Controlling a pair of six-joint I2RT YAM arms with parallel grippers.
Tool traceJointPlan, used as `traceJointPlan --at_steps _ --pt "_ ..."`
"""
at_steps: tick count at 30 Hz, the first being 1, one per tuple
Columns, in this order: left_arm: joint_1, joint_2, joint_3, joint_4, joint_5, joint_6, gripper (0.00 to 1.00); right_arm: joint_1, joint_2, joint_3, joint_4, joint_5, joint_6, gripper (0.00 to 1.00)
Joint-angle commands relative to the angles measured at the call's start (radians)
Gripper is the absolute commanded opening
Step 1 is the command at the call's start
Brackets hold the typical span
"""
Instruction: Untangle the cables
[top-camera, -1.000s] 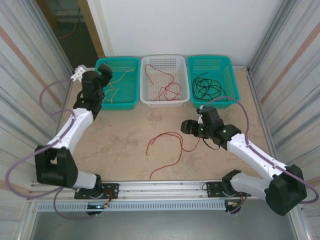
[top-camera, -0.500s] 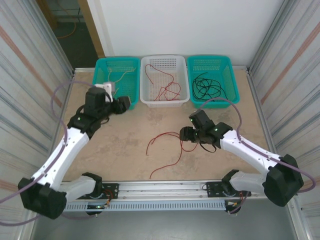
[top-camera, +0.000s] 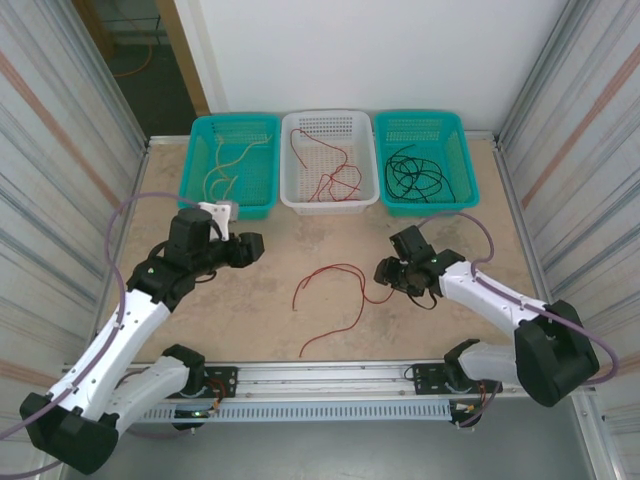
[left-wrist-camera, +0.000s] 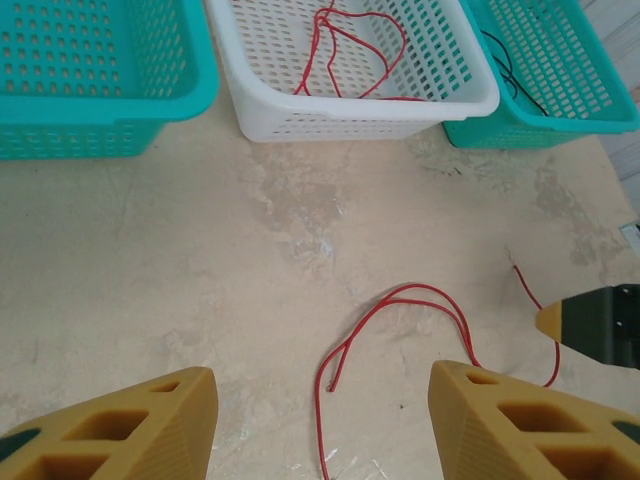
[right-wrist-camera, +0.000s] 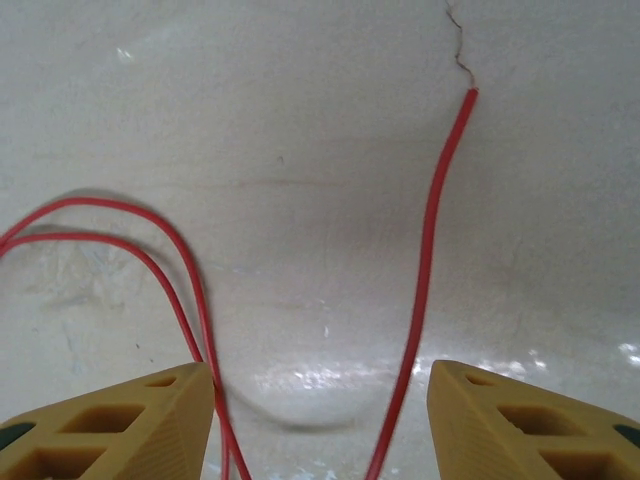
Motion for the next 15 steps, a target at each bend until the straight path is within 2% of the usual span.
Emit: traceJointPlan --at_steps 1,8,12,15 --pt "-0.004 -0.014 0.007 0.005 0.004 0.002 0.57 -0.040 0.042 0.006 0.039 -0.017 0.010 0.55" --pt "-0.012 -0.018 0.011 0.004 -0.019 0.005 0.56 -0.113 0.129 0.014 0.051 -0.084 -0.005 0.45" --pt "-0.015 -0.009 0.020 0.012 -0.022 0.014 0.56 -0.117 0.124 0.029 0.048 -0.084 -0.019 0.21" --pt "-0.017 0.004 0.031 0.023 -0.027 0.024 0.58 -0.116 0.085 0.047 0.034 -0.065 -0.038 0.12"
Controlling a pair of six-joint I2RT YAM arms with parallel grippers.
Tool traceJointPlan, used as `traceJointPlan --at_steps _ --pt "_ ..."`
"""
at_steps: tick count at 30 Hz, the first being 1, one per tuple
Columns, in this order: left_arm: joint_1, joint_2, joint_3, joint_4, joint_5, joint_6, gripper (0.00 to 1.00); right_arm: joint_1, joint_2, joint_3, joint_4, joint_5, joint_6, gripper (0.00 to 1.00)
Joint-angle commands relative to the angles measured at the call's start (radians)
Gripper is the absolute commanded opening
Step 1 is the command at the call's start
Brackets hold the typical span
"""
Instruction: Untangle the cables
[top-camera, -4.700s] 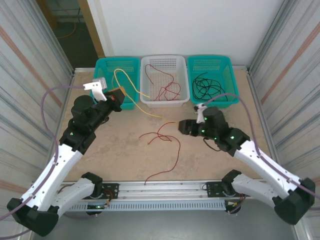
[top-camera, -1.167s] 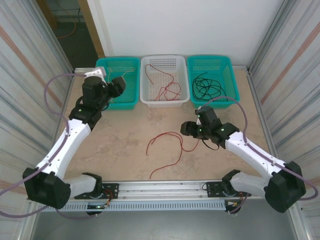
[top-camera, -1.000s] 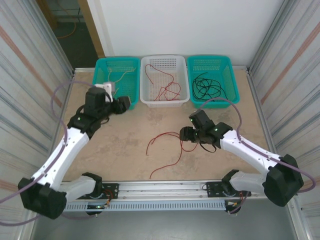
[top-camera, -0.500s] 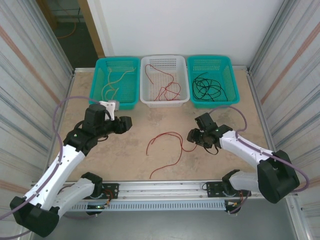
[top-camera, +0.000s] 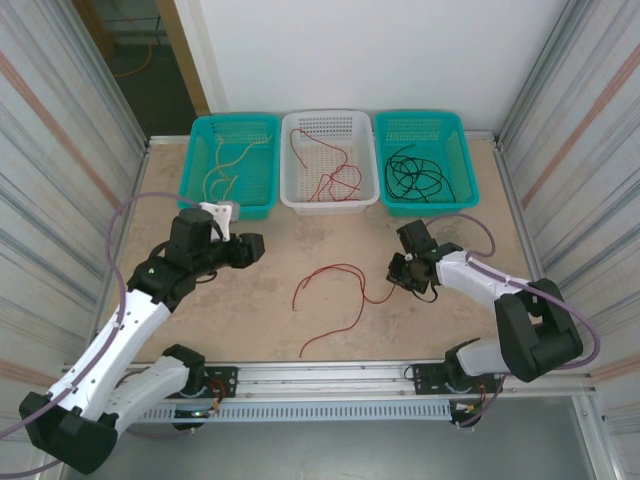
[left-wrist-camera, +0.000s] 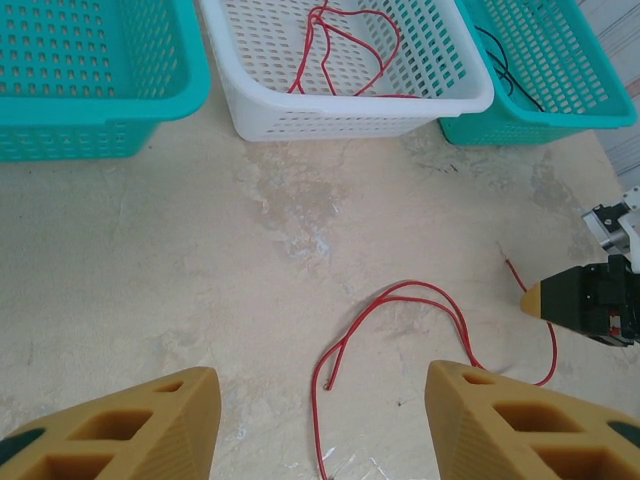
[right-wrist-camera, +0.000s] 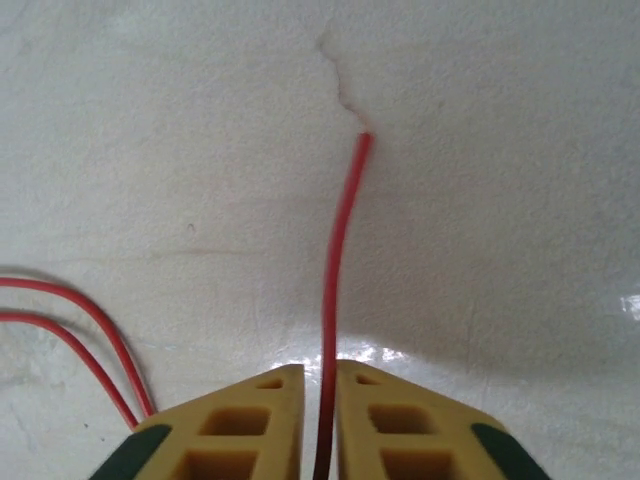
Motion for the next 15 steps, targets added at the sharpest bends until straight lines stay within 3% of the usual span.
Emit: traceJointPlan --at_steps 1,4,9,15 --pt "-0.009 0.010 0.035 0.027 -0.019 0.025 0.59 -0.001 -0.059 0.047 -0.015 0.015 -0.033 0.08" --pt "-0.014 0.037 0.050 0.055 -0.014 0.035 0.62 0.009 -0.125 0.085 -0.028 0.027 -0.066 0.00" --pt "-0.044 0.082 0.102 0.101 -0.004 0.081 0.64 0.070 -0.250 0.181 -0.042 0.074 -0.147 0.00" --pt "-0.154 0.095 0.062 0.308 0.111 0.144 0.71 0.181 -0.333 0.337 -0.059 0.125 -0.264 0.00"
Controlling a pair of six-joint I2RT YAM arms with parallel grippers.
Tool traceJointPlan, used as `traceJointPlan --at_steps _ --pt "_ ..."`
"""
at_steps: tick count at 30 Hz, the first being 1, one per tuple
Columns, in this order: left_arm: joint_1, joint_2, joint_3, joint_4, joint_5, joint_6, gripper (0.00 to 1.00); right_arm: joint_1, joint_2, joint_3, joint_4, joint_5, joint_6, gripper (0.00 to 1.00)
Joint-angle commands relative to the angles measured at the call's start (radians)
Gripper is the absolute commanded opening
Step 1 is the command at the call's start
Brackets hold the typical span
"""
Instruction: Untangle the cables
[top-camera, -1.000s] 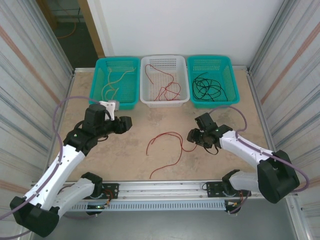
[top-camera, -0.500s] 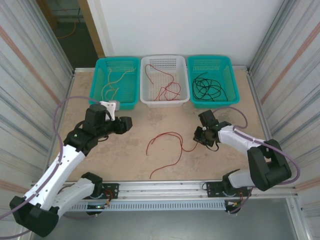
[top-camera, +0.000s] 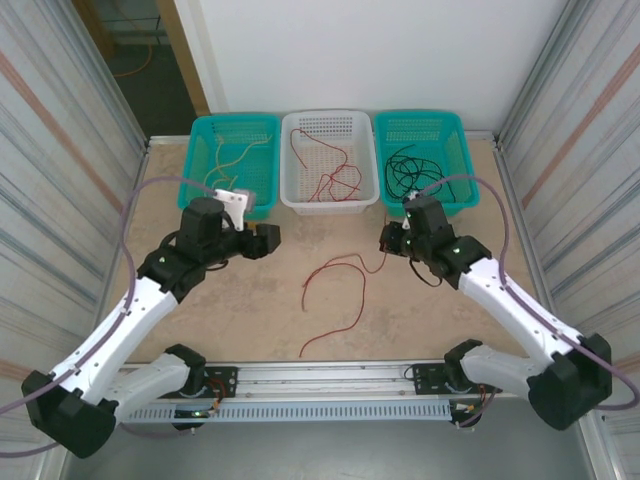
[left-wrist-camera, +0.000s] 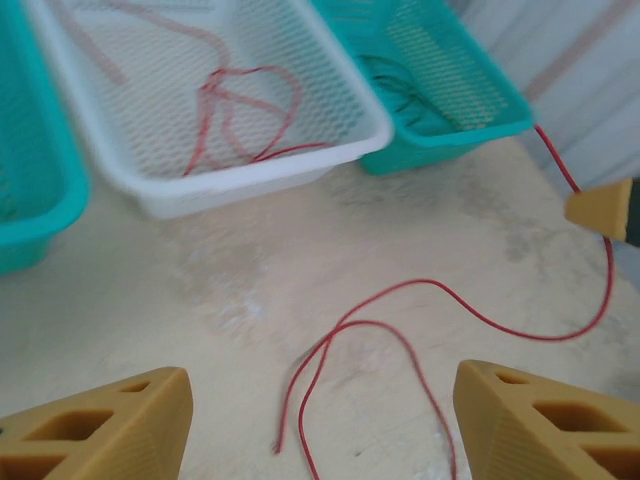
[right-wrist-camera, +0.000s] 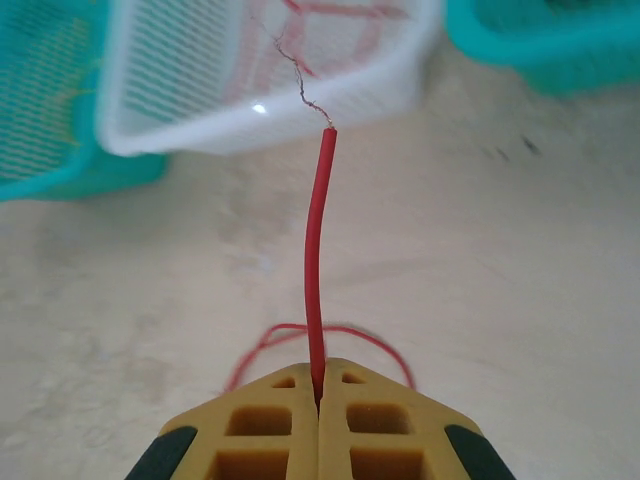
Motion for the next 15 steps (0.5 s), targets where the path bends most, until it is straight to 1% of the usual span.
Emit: traceJointPlan --at_steps 1,5,7,9,11,13,15 --pt "-0.065 0.015 0.002 0.157 0.073 0.078 0.72 0.049 -0.039 0.084 -0.026 0.044 -0.107 0.00" --pt "-0.159 0.048 0.013 0.227 0.061 0.165 0.81 0.092 -0.060 0.164 -0.008 0.011 -0.147 0.00" --pt "-0.218 0.068 0.027 0.254 0.014 0.237 0.85 0.106 -0.063 0.202 0.006 -0.021 -0.159 0.00" --pt "-0.262 0.095 0.051 0.264 -0.026 0.306 0.87 0.119 -0.062 0.237 0.018 -0.053 -0.170 0.00" --pt "-0.284 0.129 0.079 0.268 -0.045 0.360 0.88 0.132 -0.060 0.263 0.032 -0.072 -0.176 0.00" --pt "-0.286 0.165 0.096 0.274 -0.058 0.396 0.88 0.137 -0.057 0.290 0.043 -0.086 -0.178 0.00" --pt "-0.288 0.191 0.093 0.298 -0.096 0.426 0.89 0.137 -0.053 0.311 0.050 -0.099 -0.178 0.00"
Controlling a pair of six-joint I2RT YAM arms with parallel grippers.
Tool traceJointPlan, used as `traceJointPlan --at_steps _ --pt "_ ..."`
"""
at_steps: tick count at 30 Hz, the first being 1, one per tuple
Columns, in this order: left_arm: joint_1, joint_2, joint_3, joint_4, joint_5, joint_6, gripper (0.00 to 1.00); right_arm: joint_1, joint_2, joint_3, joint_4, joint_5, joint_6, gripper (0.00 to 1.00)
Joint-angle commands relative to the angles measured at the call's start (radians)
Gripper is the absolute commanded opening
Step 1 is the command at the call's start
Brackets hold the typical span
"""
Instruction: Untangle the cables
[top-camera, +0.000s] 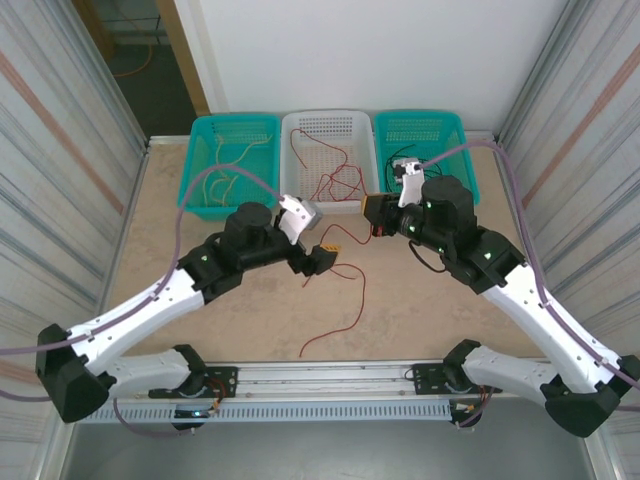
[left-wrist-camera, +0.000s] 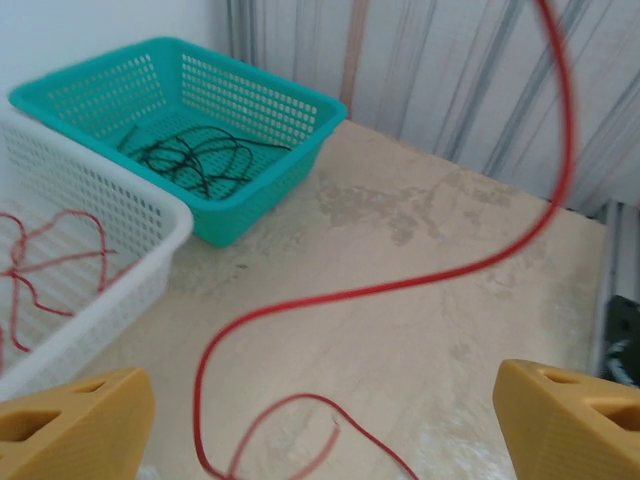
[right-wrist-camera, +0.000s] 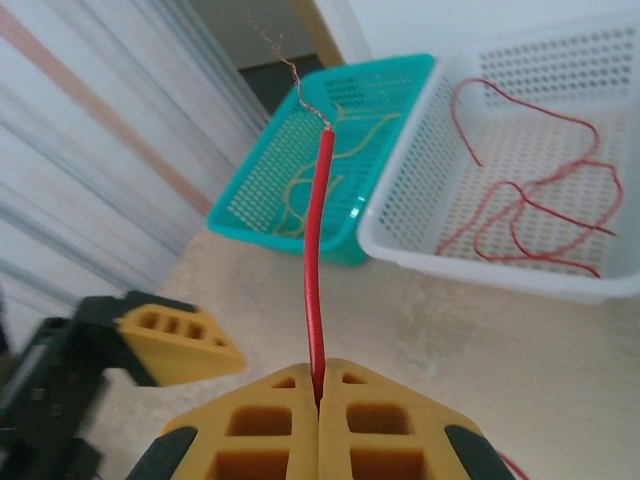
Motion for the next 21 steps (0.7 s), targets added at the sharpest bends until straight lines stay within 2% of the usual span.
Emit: traceJointPlan --at_steps 1,8,10,16,19,21 --pt "-0.005 0.033 0.026 0.071 -0.086 0.124 0.89 0.007 -0.003 0.054 0.034 -0.043 -0.035 0.00" --pt "-0.013 0.054 -0.013 0.190 -0.201 0.185 0.92 0.023 -0.011 0.074 0.084 -0.112 -0.035 0.00" --pt "-0.012 0.072 -0.003 0.183 -0.225 0.198 0.89 0.025 -0.015 0.078 0.092 -0.119 -0.034 0.00" --pt "-0.013 0.101 0.004 0.177 -0.219 0.177 0.63 0.027 -0.019 0.074 0.123 -0.092 -0.032 0.00" --pt "-0.013 0.097 -0.006 0.181 -0.210 0.159 0.47 0.024 -0.019 0.071 0.149 -0.068 -0.033 0.00" --pt "-0.013 0.087 -0.017 0.194 -0.209 0.144 0.31 0.018 -0.019 0.078 0.165 -0.044 -0.029 0.00"
